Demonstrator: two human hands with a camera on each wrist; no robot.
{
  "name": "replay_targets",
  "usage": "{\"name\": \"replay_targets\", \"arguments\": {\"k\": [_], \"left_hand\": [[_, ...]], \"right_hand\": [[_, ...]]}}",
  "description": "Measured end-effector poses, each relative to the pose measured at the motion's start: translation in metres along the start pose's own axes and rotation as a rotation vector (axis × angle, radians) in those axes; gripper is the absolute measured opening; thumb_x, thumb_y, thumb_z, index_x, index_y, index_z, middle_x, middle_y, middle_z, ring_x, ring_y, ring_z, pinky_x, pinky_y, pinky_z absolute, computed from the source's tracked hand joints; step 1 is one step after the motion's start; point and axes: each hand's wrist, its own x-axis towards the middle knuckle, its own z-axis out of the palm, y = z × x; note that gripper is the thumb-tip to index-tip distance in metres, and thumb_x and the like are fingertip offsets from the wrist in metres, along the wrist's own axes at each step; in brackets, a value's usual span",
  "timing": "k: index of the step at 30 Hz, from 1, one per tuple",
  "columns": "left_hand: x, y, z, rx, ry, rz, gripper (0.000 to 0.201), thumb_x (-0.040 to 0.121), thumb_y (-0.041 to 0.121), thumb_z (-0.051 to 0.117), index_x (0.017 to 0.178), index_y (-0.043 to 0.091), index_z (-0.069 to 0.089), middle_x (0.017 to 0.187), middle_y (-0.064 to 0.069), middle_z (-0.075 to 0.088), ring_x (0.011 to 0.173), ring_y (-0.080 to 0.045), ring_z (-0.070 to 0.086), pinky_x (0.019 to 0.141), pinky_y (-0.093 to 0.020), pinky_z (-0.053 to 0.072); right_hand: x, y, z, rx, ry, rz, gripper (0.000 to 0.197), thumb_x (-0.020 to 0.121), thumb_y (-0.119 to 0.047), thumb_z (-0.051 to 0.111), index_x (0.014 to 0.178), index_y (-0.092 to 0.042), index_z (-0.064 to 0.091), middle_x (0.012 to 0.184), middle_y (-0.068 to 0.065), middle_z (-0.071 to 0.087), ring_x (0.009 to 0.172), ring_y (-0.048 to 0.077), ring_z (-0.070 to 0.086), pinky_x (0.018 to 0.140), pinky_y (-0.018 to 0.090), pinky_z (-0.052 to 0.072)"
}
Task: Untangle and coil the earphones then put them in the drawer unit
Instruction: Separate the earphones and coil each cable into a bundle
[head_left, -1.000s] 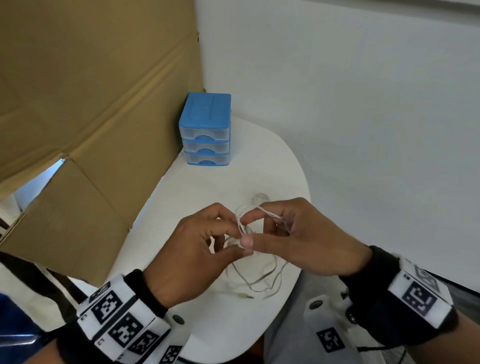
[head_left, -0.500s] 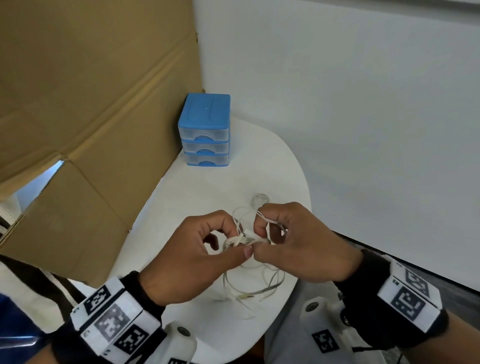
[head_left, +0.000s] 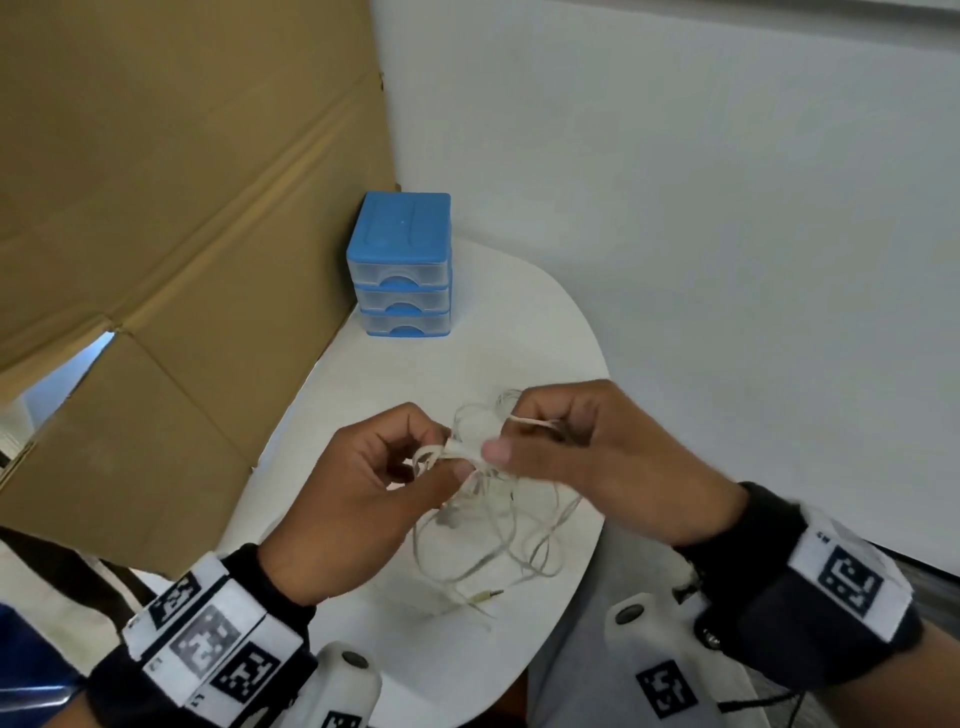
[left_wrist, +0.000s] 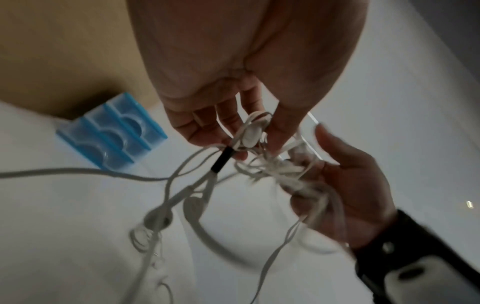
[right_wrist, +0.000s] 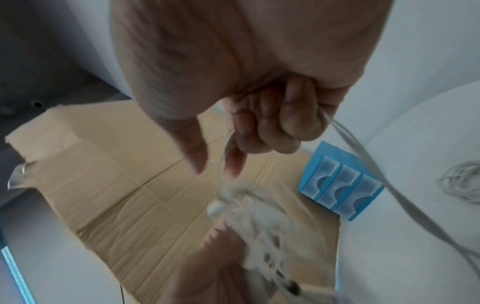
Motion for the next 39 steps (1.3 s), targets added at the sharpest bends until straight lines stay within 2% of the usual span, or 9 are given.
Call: {"name": "replay_targets", "arguments": {"k": [4,7,13,15,18,24,29,33,39], "left_hand": [[-0.002,0.000,-0.002,0.208,0.009,0.017,0.005,0.080,0.027,0.068,0.076,0.025,0.070,0.089,0.004,0.072,0.068,-0.016,0.061,0.057,-0.044,0.049],[-0.001,-0.006,-0.004,0.253,0.025,-0.007,0.017,0.087,0.014,0.070,0.077,0.027,0.072,0.090,0.002,0.072,0.067,-0.027,0.063,0.054,-0.044,0.048],[-0.001,-0.013,-0.007,0.334,0.071,-0.029,0.015,0.082,0.018,0.068,0.074,0.030,0.070,0.084,0.011,0.070,0.075,-0.015,0.061,0.069,-0.044,0.045],[-0.001,-0.011,-0.010,0.333,0.058,-0.079,0.004,0.074,0.029,0.067,0.077,0.030,0.070,0.090,0.012,0.071,0.085,-0.013,0.064,0.075,-0.037,0.045],[-0.002,-0.008,-0.010,0.240,0.018,-0.105,0.029,0.067,0.051,0.064,0.075,0.024,0.070,0.097,0.010,0.070,0.097,-0.010,0.064,0.083,-0.029,0.041],[-0.009,-0.012,0.004,0.578,0.116,0.003,0.051,0.060,0.071,0.068,0.053,0.024,0.050,0.106,0.022,0.060,0.110,-0.006,0.051,0.081,-0.022,0.039],[-0.014,-0.004,0.011,0.650,0.142,0.222,0.035,0.076,0.047,0.070,0.055,0.024,0.052,0.090,0.014,0.057,0.086,-0.009,0.056,0.071,-0.021,0.042],[-0.019,-0.004,0.019,0.350,0.163,0.158,0.038,0.084,0.015,0.072,0.059,0.008,0.044,0.053,0.002,0.055,0.048,-0.004,0.055,0.051,-0.017,0.042],[-0.018,-0.018,0.011,0.554,0.076,0.119,0.036,0.082,0.044,0.065,0.060,0.020,0.050,0.058,0.008,0.057,0.061,-0.014,0.056,0.065,-0.028,0.044]], "right_hand": [[0.007,0.001,-0.013,0.088,0.242,0.007,0.035,0.092,-0.028,0.061,0.061,-0.012,0.063,0.046,-0.004,0.028,0.043,0.010,0.023,0.043,0.018,0.022],[0.007,-0.003,-0.020,0.227,0.322,-0.014,0.035,0.092,-0.028,0.063,0.061,-0.011,0.061,0.051,0.000,0.038,0.047,0.011,0.030,0.045,0.021,0.023],[0.005,-0.018,-0.028,0.541,0.273,-0.112,0.030,0.089,-0.030,0.050,0.071,-0.006,0.052,0.091,0.012,0.073,0.091,0.026,0.070,0.060,0.027,0.054],[0.004,-0.020,-0.025,0.554,0.265,-0.093,0.029,0.086,-0.031,0.049,0.070,-0.007,0.048,0.080,0.010,0.071,0.089,0.029,0.072,0.057,0.027,0.054],[0.003,-0.018,-0.019,0.502,0.241,-0.045,0.030,0.084,-0.033,0.052,0.071,-0.006,0.050,0.071,0.008,0.067,0.085,0.030,0.073,0.054,0.028,0.054],[0.004,-0.007,-0.002,0.318,0.221,0.047,0.034,0.093,-0.030,0.053,0.073,-0.003,0.058,0.087,0.012,0.072,0.085,0.021,0.070,0.057,0.029,0.053],[0.005,0.000,-0.004,-0.019,0.318,0.159,0.033,0.094,-0.030,0.060,0.073,-0.006,0.068,0.068,0.000,0.066,0.054,0.007,0.050,0.047,0.013,0.036],[0.002,-0.006,-0.001,0.030,0.199,0.214,0.032,0.096,-0.028,0.057,0.080,-0.002,0.067,0.072,0.008,0.073,0.057,0.018,0.062,0.044,0.023,0.040],[0.000,-0.012,-0.001,0.261,0.236,0.164,0.030,0.096,-0.026,0.054,0.085,-0.001,0.067,0.082,0.012,0.077,0.080,0.019,0.075,0.061,0.029,0.054]]}}
